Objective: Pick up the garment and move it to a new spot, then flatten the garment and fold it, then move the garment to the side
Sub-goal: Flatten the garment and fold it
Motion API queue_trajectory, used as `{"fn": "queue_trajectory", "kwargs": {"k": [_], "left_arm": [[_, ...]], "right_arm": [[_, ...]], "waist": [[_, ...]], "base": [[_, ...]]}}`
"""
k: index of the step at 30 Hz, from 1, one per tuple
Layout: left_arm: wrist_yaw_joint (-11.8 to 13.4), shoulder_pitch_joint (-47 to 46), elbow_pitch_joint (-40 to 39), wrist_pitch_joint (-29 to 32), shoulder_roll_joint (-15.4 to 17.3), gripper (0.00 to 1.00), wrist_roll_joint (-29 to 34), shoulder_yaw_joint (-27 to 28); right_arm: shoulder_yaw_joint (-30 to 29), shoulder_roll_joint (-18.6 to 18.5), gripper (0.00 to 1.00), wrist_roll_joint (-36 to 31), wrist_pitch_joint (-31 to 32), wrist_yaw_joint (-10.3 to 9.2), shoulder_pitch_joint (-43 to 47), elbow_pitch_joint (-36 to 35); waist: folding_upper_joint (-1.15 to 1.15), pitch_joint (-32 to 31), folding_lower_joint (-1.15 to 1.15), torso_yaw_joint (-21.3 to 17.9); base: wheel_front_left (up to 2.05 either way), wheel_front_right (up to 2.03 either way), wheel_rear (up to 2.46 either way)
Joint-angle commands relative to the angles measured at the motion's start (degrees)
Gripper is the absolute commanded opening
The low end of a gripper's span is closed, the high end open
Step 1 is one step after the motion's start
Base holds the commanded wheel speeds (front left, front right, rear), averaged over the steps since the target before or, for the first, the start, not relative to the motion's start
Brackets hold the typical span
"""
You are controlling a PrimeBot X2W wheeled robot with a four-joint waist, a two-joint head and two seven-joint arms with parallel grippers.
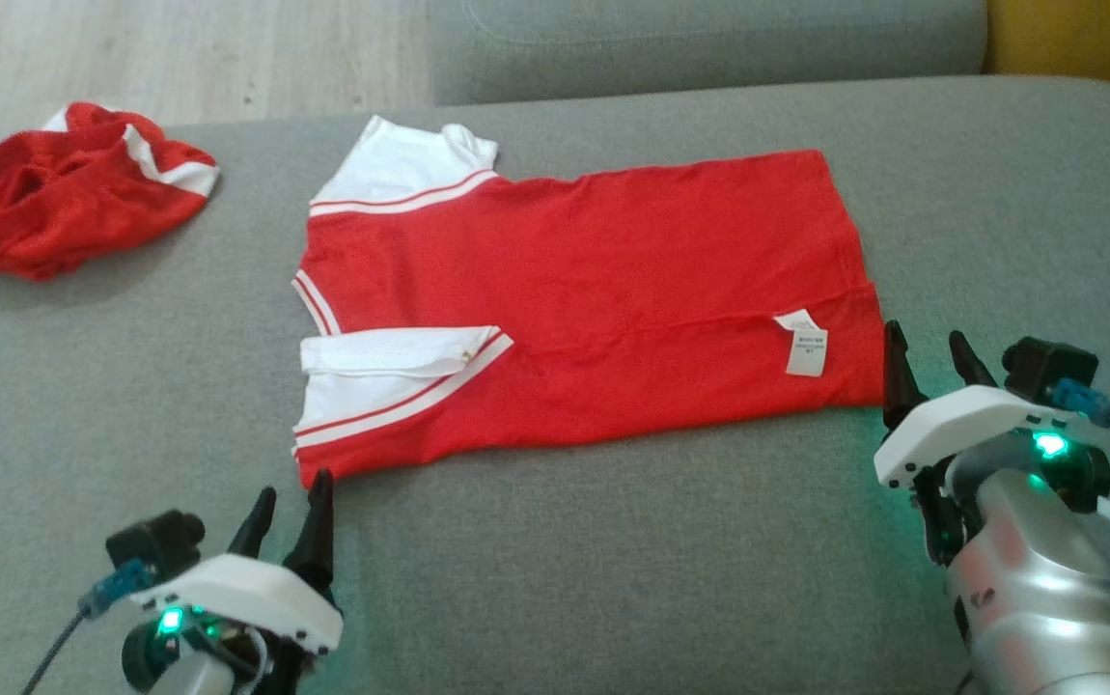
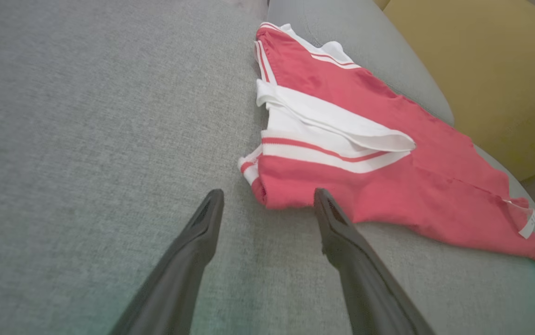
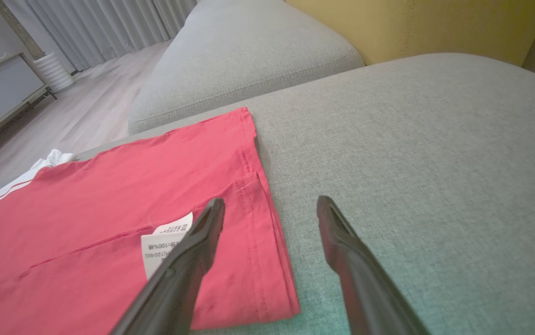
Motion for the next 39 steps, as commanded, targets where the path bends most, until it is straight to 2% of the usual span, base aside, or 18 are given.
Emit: {"fn": "queue_trajectory", "kwargs": {"k": [1, 11, 12, 15, 16, 23, 24, 25, 27, 28, 29, 35, 39], "left_arm": [[0.2, -3.8, -1.2, 0.0, 0.5, 1.00, -0.6, 2.6], [-0.3, -8.2, 4.6, 2.5, -1.3, 1.00, -3.6, 3.3], [-0.4, -8.6, 5.2, 2.8, -1.5, 0.97, -3.7, 3.2], [-0.9, -9.6, 6.6, 3.1, -2.0, 0.12, -3.9, 2.8], [-1.1, -9.8, 7.0, 3.0, -2.1, 0.00, -3.9, 2.7], [-2.7, -10.9, 7.9, 0.9, -3.0, 0.00, -3.5, 1.9], [-2.9, -10.9, 7.8, 0.6, -3.0, 0.00, -3.5, 1.9], [-3.0, -11.0, 7.7, 0.3, -2.9, 0.00, -3.4, 1.9], [-3.2, -11.1, 7.3, -0.5, -2.8, 0.00, -3.2, 1.9], [-3.3, -11.2, 6.9, -0.9, -2.6, 0.00, -3.1, 2.0], [-3.3, -11.3, 6.5, -1.2, -2.5, 0.00, -3.0, 2.1], [-3.2, -12.1, 2.6, -1.6, -0.8, 0.00, -2.7, 2.6], [-2.6, -11.3, -2.1, -0.3, 1.1, 0.00, -2.3, 2.7]], "right_arm": [[0.9, 0.7, 1.00, -0.8, 0.4, -0.04, -0.7, -2.5], [-0.8, 1.3, 1.00, -5.5, 5.8, -0.04, 0.5, -7.2], [-1.0, 1.3, 1.00, -5.8, 6.3, -0.04, 0.5, -7.5], [-0.6, 1.3, 1.00, -5.5, 7.9, -0.04, 0.5, -8.0], [-0.5, 1.3, 1.00, -5.2, 8.4, -0.04, 0.5, -7.9], [0.9, 1.3, 1.00, -2.8, 12.9, -0.04, 0.8, -5.7], [1.3, 1.3, 0.90, -2.2, 13.6, -0.04, 0.9, -5.4], [1.8, 1.3, 0.58, -1.4, 14.0, -0.04, 1.0, -5.2], [2.5, 1.3, 0.33, 0.2, 14.2, -0.04, 1.1, -5.2], [2.8, 1.4, 0.06, 0.9, 14.0, -0.04, 1.1, -5.4], [3.1, 1.4, 0.00, 1.7, 13.9, -0.04, 1.0, -5.7], [3.8, 1.4, 0.00, 6.6, 14.9, -0.04, -0.3, -8.5], [3.6, 1.4, 0.00, 9.8, 18.3, -0.04, 0.0, -11.2]], "waist": [[0.00, 0.9, 0.00, -0.7], [0.00, 3.7, 0.00, -1.4], [0.00, 4.0, 0.00, -1.4], [0.00, 4.8, 0.00, -1.3], [0.00, 5.0, 0.00, -1.2], [0.00, 5.6, 0.00, 0.0], [0.00, 5.5, 0.00, 0.1], [0.00, 5.4, 0.00, 0.2], [0.00, 5.0, 0.00, 0.3], [0.00, 4.7, 0.00, 0.3], [0.00, 4.4, 0.00, 0.3], [0.00, 1.5, 0.00, 0.3], [0.00, -0.8, 0.00, 0.3]], "base": [[0.00, 0.00, 0.00], [0.00, 0.00, 0.00], [0.00, 0.00, 0.00], [0.00, 0.00, 0.00], [0.00, 0.00, 0.00], [0.00, 0.00, 0.00], [0.00, 0.00, 0.00], [0.00, 0.00, 0.00], [0.00, 0.00, 0.00], [0.00, 0.00, 0.00], [0.00, 0.00, 0.00], [0.00, 0.00, 0.00], [0.00, 0.00, 0.00]]}}
